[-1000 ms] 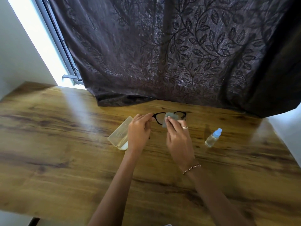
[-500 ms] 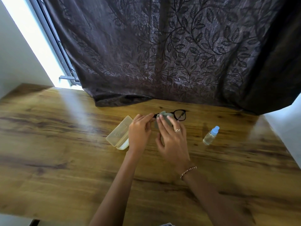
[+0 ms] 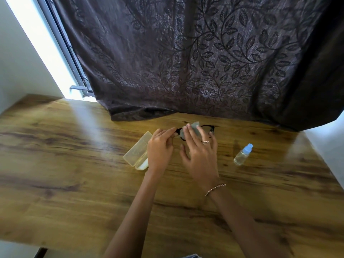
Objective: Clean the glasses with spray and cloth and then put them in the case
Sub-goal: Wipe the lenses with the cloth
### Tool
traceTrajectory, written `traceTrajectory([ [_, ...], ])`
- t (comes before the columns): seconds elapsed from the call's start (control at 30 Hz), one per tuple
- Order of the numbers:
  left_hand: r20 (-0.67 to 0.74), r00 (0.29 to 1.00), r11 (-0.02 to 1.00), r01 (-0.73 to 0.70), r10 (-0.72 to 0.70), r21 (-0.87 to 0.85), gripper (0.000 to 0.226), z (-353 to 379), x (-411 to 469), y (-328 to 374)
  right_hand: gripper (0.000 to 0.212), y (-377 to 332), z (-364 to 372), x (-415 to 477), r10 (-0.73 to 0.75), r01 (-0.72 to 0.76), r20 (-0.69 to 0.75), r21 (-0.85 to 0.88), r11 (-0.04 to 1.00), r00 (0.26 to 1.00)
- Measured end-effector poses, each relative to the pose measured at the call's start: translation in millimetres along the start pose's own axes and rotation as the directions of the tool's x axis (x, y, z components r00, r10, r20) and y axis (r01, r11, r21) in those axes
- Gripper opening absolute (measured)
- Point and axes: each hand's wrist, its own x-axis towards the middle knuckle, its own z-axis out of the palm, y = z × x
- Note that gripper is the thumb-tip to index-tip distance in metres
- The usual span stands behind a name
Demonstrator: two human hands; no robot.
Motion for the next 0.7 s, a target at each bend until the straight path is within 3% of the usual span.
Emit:
traceTrajectory([
  [0.07, -0.018, 1.0, 1.0, 0.018, -0.018, 0.004, 0.032, -3.1, 0.6, -2.0, 0.045, 2.1, -0.5, -1.6, 0.043, -0.043, -0.042, -0.013, 0.999, 0.998],
  [0.17, -0.019, 1.0, 1.0, 0.018, -0.018, 0.0, 0.034, -4.1, 1.1, -4.9, 0.04, -2.4, 1.2, -11.7, -0.014, 0.015, -0.081, 0.013, 1.0, 0.997],
  [0.3, 0.014, 1.0, 1.0, -0.014, 0.014, -0.003, 0.033, -0.1, 0.3, -1.3, 0.05, -5.6, 1.0, -7.0, -0.107, 0.107, 0.012, 0.036, 0.994, 0.994],
  [0.47, -0.029, 0.998, 0.998, 0.061, -0.062, -0.035, 0.033, -4.0, 2.0, -4.9, 0.045, 4.1, -1.2, -1.2, 0.037, -0.036, -0.04, 0.014, 0.999, 0.999],
  [0.57, -0.026, 0.997, 0.998, 0.068, -0.068, -0.015, 0.034, -2.5, 2.3, -7.7, 0.04, -0.2, 0.3, -11.5, -0.026, 0.03, -0.09, 0.045, 0.999, 0.996],
  [0.7, 0.025, 1.0, 1.0, -0.004, 0.005, -0.026, 0.033, 2.4, -0.8, 2.5, 0.047, -2.1, -1.4, -4.3, -0.097, 0.098, -0.025, 0.017, 0.995, 0.995],
])
